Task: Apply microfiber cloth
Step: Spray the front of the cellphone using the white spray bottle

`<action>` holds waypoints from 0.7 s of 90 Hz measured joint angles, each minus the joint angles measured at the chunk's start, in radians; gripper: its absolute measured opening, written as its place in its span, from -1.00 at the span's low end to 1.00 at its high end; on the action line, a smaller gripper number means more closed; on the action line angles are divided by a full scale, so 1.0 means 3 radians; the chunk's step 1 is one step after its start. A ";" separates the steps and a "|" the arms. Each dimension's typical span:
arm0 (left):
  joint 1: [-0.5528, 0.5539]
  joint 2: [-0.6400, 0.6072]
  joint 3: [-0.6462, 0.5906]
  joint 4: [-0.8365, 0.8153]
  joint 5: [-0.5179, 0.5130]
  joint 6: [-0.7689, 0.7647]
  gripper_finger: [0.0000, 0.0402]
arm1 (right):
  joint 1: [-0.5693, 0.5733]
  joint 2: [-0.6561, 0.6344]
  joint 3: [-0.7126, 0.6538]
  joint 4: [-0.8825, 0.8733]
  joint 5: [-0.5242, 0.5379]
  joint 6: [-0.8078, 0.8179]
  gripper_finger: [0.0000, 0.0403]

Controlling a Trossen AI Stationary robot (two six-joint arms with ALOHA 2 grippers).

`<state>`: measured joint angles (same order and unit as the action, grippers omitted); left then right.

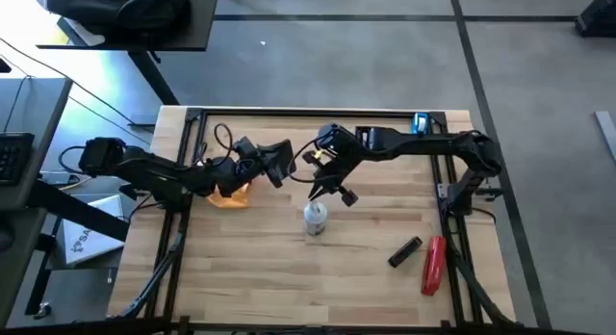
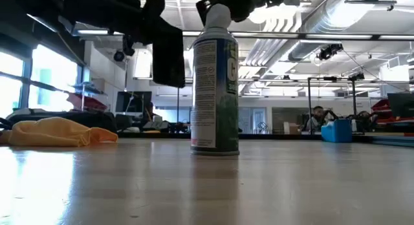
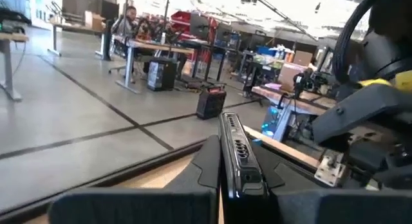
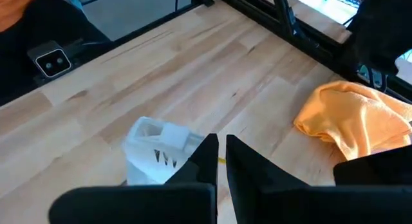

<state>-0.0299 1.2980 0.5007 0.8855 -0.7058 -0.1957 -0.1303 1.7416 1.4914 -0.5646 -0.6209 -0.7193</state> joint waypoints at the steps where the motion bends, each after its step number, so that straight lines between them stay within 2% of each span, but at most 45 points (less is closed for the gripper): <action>1: 0.0006 0.0009 0.0000 0.0020 0.0007 0.0005 -0.96 | 0.0000 0.0000 0.0000 -0.0002 0.0000 0.0001 -1.00; 12: 0.0164 0.0160 0.0000 0.0285 0.0408 0.0115 -0.96 | 0.0000 0.0000 0.0000 -0.0013 0.0000 0.0000 -1.00; 25: 0.0405 0.0395 -0.0001 0.0431 0.0771 -0.0129 -0.96 | 0.0000 -0.0001 0.0000 -0.0015 -0.0003 0.0001 -1.00; 33: 0.0460 0.0554 -0.0024 0.0789 0.0929 -0.0183 -0.96 | 0.0000 -0.0001 0.0000 -0.0038 -0.0004 0.0001 -1.00; 42: 0.0456 0.0705 -0.0113 0.1276 0.1014 -0.0254 -0.96 | -0.0001 -0.0003 0.0000 -0.0064 -0.0001 0.0000 -1.00; 63: 0.0464 0.1009 -0.0236 0.1715 0.0966 -0.0590 -0.96 | 0.0006 0.0005 0.0002 -0.0083 0.0013 -0.0024 -1.00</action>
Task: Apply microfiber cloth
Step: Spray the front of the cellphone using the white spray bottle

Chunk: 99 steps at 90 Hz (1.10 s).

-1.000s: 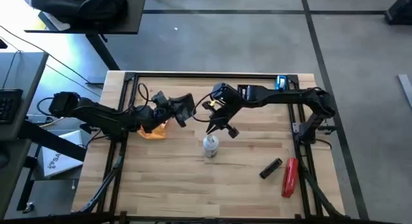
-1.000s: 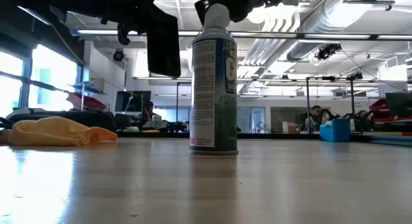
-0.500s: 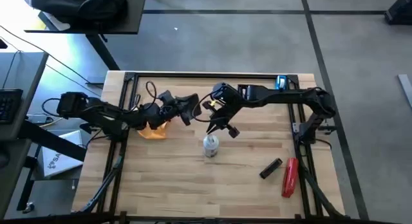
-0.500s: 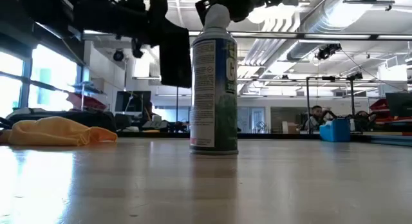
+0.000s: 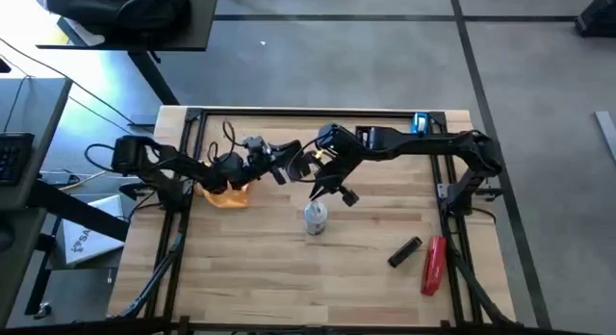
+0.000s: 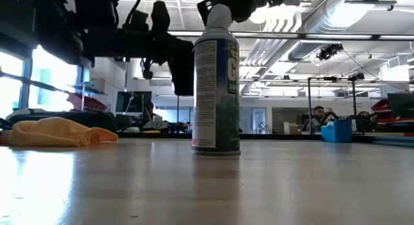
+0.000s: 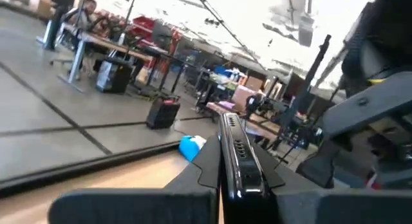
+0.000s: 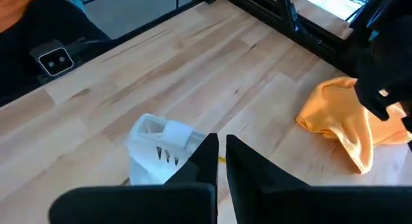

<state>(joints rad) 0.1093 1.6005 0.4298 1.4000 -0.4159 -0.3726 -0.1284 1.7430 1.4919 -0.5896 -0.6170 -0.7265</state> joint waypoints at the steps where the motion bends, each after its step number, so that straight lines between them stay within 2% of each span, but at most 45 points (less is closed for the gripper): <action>1: 0.0000 0.0014 -0.0003 0.0026 -0.0001 -0.0009 -0.96 | 0.0000 0.0003 0.0002 -0.0001 0.0000 0.0000 -1.00; 20: -0.0004 0.0204 -0.0024 0.0316 -0.0021 -0.0106 -0.96 | 0.0038 0.0042 0.0010 -0.0025 0.0045 -0.0013 -1.00; 34: -0.0004 0.0206 -0.0072 0.0315 -0.0055 -0.0238 -0.96 | 0.0037 0.0041 0.0010 -0.0020 0.0050 -0.0014 -1.00; 45: 0.0004 0.0201 -0.0191 0.0419 -0.0237 -0.0247 -0.96 | 0.0037 0.0040 0.0007 -0.0023 0.0052 -0.0014 -1.00; 60: 0.0079 -0.0131 -0.0323 0.0572 -0.0327 -0.0037 -0.96 | 0.0038 0.0040 0.0005 -0.0032 0.0098 -0.0013 -1.00; 79: 0.0007 -0.0644 -0.0345 0.0331 -0.0302 0.0336 -0.96 | 0.0038 0.0039 0.0003 -0.0031 0.0114 -0.0011 -1.00; 99: -0.0136 -0.0453 -0.0343 0.0041 -0.0149 0.0395 -0.96 | 0.0038 0.0040 0.0000 -0.0006 0.0123 -0.0012 -1.00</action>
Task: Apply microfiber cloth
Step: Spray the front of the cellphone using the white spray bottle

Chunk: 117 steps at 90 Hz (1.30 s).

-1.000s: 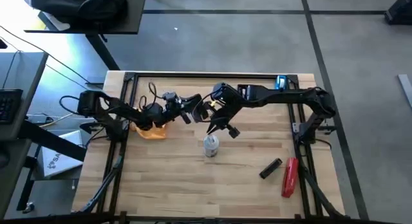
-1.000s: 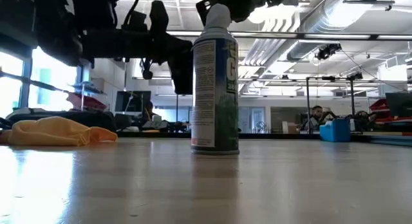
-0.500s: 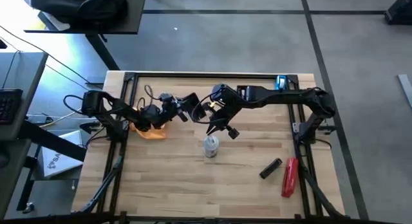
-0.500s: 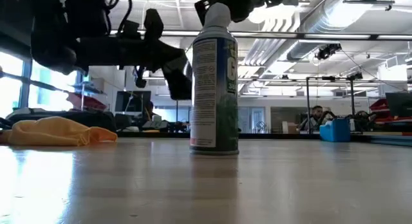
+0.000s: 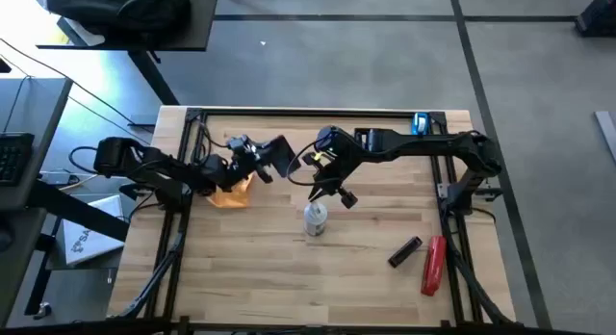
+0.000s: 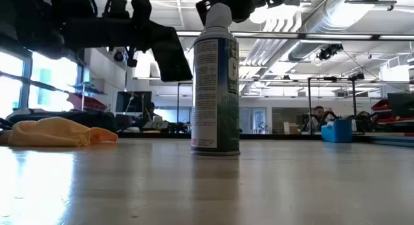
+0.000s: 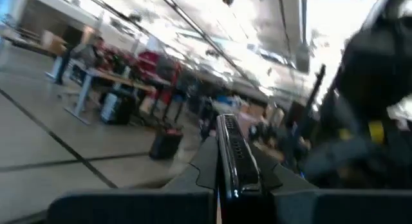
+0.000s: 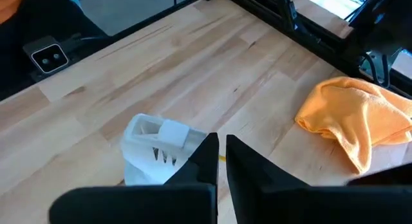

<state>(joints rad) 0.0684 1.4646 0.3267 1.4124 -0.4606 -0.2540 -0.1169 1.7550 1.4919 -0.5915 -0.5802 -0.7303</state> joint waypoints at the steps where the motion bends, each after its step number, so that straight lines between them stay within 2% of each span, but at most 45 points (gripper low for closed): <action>1: -0.0008 0.0022 0.0000 -0.0015 0.0008 -0.0006 -0.96 | 0.0000 0.0000 0.0000 0.0002 0.0001 0.0000 -1.00; 21: -0.0056 0.0608 0.0216 0.0024 0.0028 0.0047 -0.96 | 0.0000 0.0003 -0.0002 0.0054 0.0004 -0.0004 -1.00; 32: -0.0032 0.0894 0.0355 0.0131 0.0139 0.0428 -0.96 | 0.0000 -0.0005 -0.0003 0.0070 0.0023 -0.0026 -1.00; 42: -0.0039 0.0879 0.0278 0.0368 0.0162 0.0893 -0.96 | 0.0008 -0.0087 -0.0008 0.0051 0.0190 -0.0024 -1.00; 50: -0.0071 0.0736 0.0175 0.0381 0.0065 0.1439 -0.96 | 0.0009 -0.0197 -0.0016 0.0042 0.0245 -0.0008 -1.00; 58: -0.0136 0.0556 0.0139 0.0286 -0.0051 0.2218 -0.96 | 0.0008 -0.0312 -0.0014 0.0085 0.0236 0.0056 -1.00; 67: -0.0231 0.0403 0.0135 -0.0121 -0.0179 0.2991 -0.96 | 0.0008 -0.0418 -0.0014 0.0097 0.0217 0.0145 -1.00; 75: -0.0291 0.0338 0.0134 -0.0492 -0.0399 0.3345 -0.96 | 0.0008 -0.0472 -0.0013 0.0098 0.0208 0.0228 -1.00; 86: -0.0335 0.0414 0.0234 -0.1013 -0.0539 0.3876 -0.96 | 0.0006 -0.0468 -0.0008 0.0115 0.0186 0.0338 -1.00; 99: -0.0377 0.0630 0.0513 -0.1159 -0.0498 0.4976 -0.96 | 0.0007 -0.0295 -0.0009 0.0110 0.0188 0.0418 -1.00; 108: -0.0326 0.0822 0.0609 -0.1184 -0.0487 0.5772 -0.96 | 0.0034 -0.0296 -0.0009 0.0079 0.0498 0.0491 -1.00; 117: -0.0257 0.0987 0.0644 -0.1168 -0.0309 0.6390 -0.96 | 0.0045 -0.0374 -0.0007 -0.0158 0.0869 0.0537 -1.00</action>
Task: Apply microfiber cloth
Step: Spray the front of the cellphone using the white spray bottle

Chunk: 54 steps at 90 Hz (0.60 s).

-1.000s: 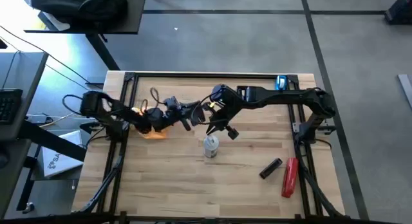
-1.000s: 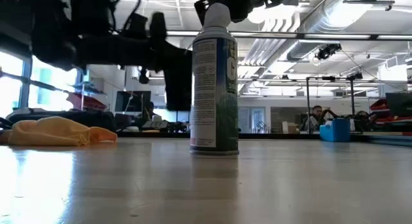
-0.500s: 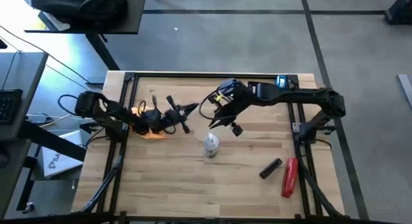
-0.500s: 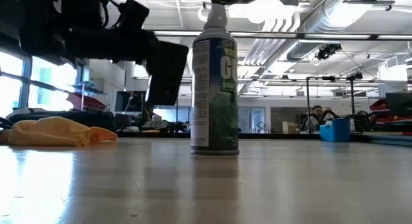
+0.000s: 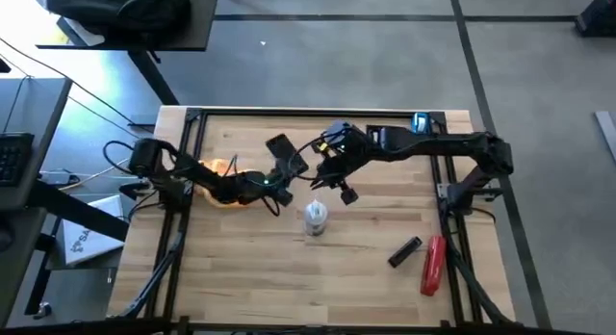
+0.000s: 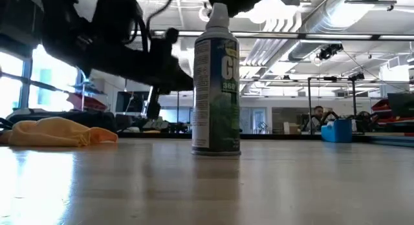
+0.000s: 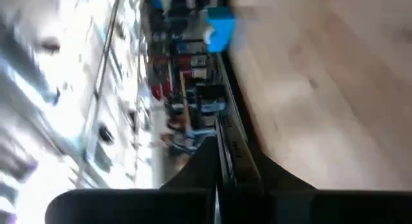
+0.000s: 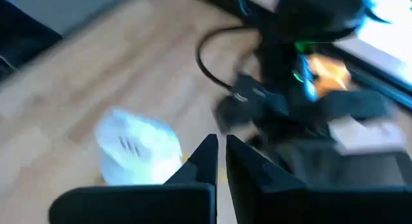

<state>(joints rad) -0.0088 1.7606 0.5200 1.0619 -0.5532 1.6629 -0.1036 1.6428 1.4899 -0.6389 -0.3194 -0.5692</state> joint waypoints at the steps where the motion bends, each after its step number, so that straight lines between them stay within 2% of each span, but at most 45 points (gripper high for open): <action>1: 0.0006 0.0021 0.0004 0.0009 0.0024 0.0055 -0.96 | 0.0000 -0.0003 0.0000 -0.0026 0.0019 0.0024 -1.00; 10: 0.0065 0.0197 0.0036 0.0168 0.0236 0.0447 -0.96 | 0.0000 -0.0004 0.0003 -0.0294 0.0064 0.0198 -1.00; 21: 0.0141 0.0284 0.0175 0.0198 0.0337 0.0742 -0.96 | 0.0063 0.0063 0.0003 -0.0403 0.0081 0.0241 -1.00; 35: 0.0189 0.0299 0.0330 0.0270 0.0445 0.1096 -0.96 | 0.0170 0.0126 0.0003 -0.0350 0.0056 0.0240 -1.00; 54: 0.0136 0.0294 0.0318 0.0372 0.0511 0.1268 -0.96 | 0.0239 0.0164 0.0003 -0.0152 0.0045 0.0193 -1.00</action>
<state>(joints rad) 0.0321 1.8488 0.6155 1.1736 -0.4000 2.0433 -0.0317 1.6919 1.4906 -0.6846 -0.3060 -0.5112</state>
